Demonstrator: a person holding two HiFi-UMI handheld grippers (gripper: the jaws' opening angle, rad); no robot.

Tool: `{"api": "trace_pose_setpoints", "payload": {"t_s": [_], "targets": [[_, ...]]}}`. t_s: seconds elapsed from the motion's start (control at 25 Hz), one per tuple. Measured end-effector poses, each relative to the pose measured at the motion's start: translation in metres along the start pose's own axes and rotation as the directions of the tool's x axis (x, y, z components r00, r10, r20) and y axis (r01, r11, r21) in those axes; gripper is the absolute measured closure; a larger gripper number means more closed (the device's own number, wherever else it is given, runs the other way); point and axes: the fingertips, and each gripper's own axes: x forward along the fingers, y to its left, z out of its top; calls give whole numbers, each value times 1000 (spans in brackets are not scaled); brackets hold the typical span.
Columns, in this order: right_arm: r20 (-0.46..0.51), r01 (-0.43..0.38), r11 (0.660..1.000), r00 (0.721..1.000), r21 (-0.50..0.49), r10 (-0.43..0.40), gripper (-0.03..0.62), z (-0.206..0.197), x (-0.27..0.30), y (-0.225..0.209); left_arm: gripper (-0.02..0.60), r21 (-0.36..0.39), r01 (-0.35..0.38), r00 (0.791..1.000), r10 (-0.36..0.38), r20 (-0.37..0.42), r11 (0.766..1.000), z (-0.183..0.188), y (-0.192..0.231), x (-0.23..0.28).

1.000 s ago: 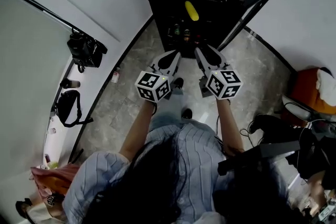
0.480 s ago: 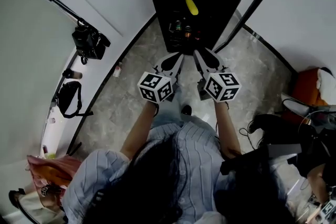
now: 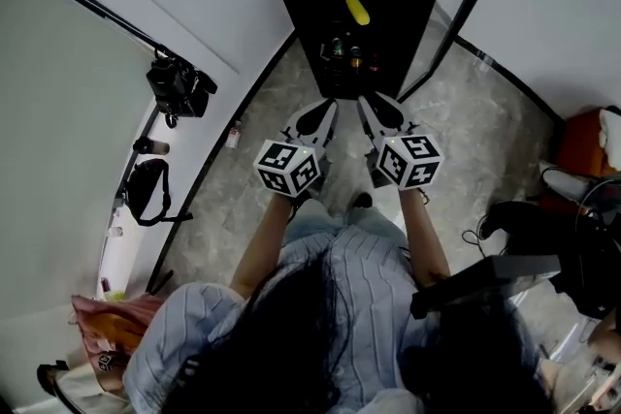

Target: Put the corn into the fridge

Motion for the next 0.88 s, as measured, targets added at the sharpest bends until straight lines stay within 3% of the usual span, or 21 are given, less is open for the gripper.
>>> {"api": "trace_pose_setpoints", "payload": {"t_s": [0.36,0.88], "targets": [[-11,34,999,999,21,-34,520,-16,-2,22,574,13,14,1000,-13,-26,1000,0,11,-24],[-36,86,995,996,48,-84,533,-70,-5,105,574,9,57,997,-56,-54,998,-9,40,-116]]}}
